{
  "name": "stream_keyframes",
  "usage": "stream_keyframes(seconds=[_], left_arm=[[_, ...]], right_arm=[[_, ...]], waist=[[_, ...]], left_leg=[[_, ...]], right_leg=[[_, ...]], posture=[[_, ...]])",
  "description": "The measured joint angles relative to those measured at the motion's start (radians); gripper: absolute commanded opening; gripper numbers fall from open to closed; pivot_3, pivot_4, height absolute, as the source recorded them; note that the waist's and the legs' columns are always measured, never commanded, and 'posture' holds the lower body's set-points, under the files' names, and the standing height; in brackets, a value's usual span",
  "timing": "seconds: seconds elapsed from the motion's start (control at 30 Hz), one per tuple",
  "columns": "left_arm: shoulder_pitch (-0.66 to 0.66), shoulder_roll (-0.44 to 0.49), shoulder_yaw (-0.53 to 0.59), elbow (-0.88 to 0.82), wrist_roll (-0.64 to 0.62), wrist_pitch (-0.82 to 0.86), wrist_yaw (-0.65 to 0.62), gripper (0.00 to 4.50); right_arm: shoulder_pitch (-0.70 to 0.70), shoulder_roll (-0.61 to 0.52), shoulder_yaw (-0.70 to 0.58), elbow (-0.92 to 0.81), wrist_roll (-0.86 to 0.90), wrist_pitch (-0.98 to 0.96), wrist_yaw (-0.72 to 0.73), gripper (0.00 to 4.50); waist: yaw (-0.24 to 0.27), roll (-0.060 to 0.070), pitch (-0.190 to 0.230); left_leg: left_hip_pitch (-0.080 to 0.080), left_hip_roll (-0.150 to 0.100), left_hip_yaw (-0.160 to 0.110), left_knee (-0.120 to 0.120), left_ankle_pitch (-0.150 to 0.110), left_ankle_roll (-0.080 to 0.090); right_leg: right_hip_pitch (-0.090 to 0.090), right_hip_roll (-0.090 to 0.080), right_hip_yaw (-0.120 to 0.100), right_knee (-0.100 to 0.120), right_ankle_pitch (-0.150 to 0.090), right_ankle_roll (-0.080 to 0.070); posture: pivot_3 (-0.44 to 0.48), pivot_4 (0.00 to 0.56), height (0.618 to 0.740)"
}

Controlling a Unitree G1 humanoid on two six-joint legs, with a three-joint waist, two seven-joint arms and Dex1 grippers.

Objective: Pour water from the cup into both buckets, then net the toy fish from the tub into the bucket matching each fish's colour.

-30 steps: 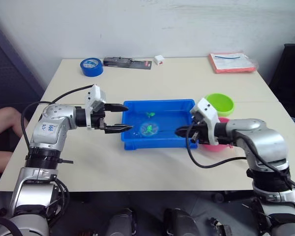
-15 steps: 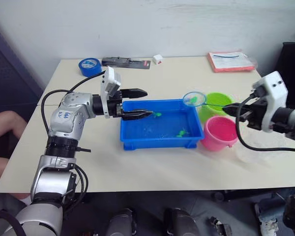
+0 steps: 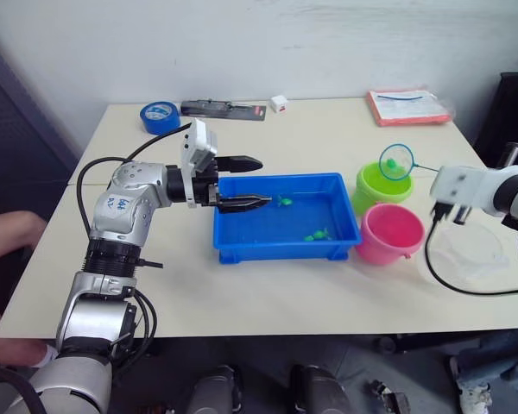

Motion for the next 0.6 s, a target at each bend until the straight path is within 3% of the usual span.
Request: stream_keyframes(seconds=[0.07, 0.17, 0.37, 0.53, 0.6], left_arm=[[0.001, 0.0, -0.001, -0.003, 0.001, 0.0, 0.001, 4.5], [0.002, 0.0, -0.001, -0.003, 0.002, 0.0, 0.002, 4.5], [0.008, 0.006, -0.001, -0.004, 0.004, 0.0, 0.001, 4.5], [0.013, 0.008, -0.001, -0.004, 0.008, -0.005, 0.001, 4.5], [0.013, 0.014, -0.002, -0.004, 0.013, -0.009, -0.005, 4.5]], right_arm=[[-0.059, -0.026, 0.06, 0.074, -0.132, -0.146, -0.053, 0.8], [-0.114, -0.026, 0.09, 0.162, -0.194, -0.271, -0.067, 0.8], [-0.176, -0.023, 0.111, 0.237, -0.243, -0.435, -0.087, 0.8], [-0.212, 0.007, 0.099, 0.274, -0.231, -0.443, -0.079, 0.8], [-0.211, 0.04, 0.042, 0.281, -0.137, -0.368, -0.017, 0.8]], waist=[[0.0, -0.001, 0.0], [-0.001, -0.003, 0.002], [0.002, -0.002, 0.001], [0.002, -0.002, 0.001], [0.003, -0.002, 0.001]], left_leg=[[-0.001, -0.001, 0.002, -0.001, 0.003, -0.005], [0.0, 0.0, 0.002, -0.001, 0.005, -0.008], [0.002, 0.001, 0.0, -0.001, 0.006, -0.01], [0.001, 0.001, 0.0, 0.0, 0.006, -0.009], [0.001, 0.002, -0.001, 0.0, 0.007, -0.009]], right_leg=[[0.001, -0.001, 0.003, 0.001, 0.002, 0.002], [0.001, 0.0, 0.003, 0.004, 0.008, 0.014], [0.001, 0.001, 0.003, 0.007, 0.006, 0.01], [0.001, 0.0, 0.004, 0.007, 0.006, 0.01], [0.002, 0.0, 0.004, 0.008, 0.006, 0.01]], posture=[[0.0, 0.15, 0.74], [0.0, 0.15, 0.74], [0.0, 0.15, 0.74], [0.0, 0.15, 0.74], [0.0, 0.15, 0.74]])
